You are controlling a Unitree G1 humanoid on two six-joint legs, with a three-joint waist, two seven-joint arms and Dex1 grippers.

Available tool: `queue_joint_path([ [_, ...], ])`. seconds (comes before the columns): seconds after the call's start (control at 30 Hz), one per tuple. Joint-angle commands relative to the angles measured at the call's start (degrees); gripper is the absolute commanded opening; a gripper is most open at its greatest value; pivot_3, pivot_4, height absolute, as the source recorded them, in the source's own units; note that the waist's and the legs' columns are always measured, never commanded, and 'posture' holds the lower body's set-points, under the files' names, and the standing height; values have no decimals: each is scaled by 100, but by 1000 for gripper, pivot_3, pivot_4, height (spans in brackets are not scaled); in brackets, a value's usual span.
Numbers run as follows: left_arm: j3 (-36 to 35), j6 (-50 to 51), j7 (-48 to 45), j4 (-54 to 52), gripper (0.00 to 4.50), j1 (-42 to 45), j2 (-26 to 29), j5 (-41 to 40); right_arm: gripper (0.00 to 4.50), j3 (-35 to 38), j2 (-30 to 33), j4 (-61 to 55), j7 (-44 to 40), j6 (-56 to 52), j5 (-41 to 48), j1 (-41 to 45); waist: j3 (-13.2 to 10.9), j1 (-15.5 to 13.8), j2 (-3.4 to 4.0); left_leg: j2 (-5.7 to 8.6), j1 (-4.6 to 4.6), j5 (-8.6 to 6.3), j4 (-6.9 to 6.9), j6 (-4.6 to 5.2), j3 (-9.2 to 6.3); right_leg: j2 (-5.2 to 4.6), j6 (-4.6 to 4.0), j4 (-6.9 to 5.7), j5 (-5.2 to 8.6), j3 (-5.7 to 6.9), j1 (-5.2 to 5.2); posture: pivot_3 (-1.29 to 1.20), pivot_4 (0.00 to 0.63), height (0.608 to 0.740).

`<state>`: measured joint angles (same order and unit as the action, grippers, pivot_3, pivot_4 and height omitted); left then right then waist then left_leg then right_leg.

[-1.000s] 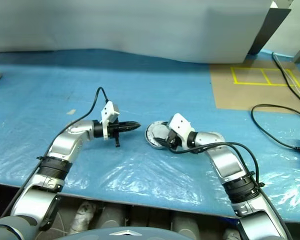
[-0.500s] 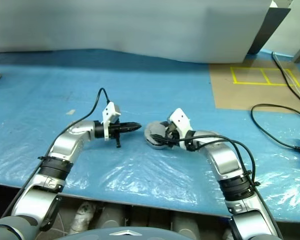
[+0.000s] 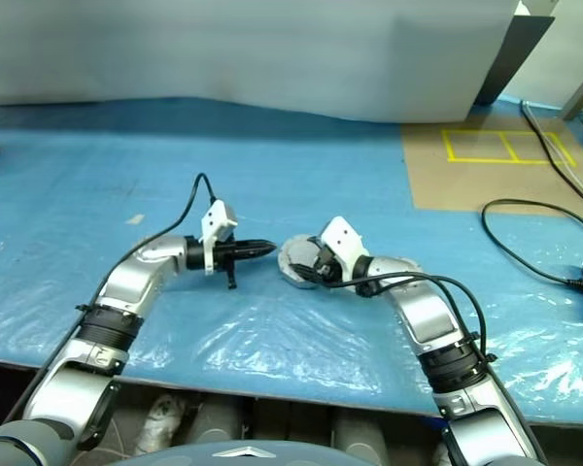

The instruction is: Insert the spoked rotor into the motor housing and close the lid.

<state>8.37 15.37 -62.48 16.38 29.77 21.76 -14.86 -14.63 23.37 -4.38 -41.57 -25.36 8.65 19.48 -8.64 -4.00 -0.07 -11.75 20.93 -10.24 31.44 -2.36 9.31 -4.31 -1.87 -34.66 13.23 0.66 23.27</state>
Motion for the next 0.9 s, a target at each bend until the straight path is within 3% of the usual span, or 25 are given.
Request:
queue_joint_path([
  [0.03,1,-113,43,-126,0,19,-39,3,2966,-205,-112,394,203,-82,-263,-146,0,12,0,0,-4,0,0,0,0,1,0,-1,0,-1,0,0,150,740],
  [0.3,95,-176,98,-126,0,-10,-56,130,2966,-289,-138,930,314,190,-499,-146,4,54,-9,-1,-47,-2,-8,2,3,1,6,-2,3,-11,-28,0,150,740],
  [0.53,444,-740,277,276,0,1,-46,723,2966,-115,-82,839,214,88,-342,-99,5,30,-14,-3,-66,-16,-21,26,3,0,33,0,18,-23,-37,0,150,740],
  [0.9,561,-930,222,420,0,34,-231,834,2966,-107,-48,588,174,10,-327,-240,6,4,-16,0,-71,-16,-31,26,7,-5,35,8,19,-26,-40,0,150,740],
])
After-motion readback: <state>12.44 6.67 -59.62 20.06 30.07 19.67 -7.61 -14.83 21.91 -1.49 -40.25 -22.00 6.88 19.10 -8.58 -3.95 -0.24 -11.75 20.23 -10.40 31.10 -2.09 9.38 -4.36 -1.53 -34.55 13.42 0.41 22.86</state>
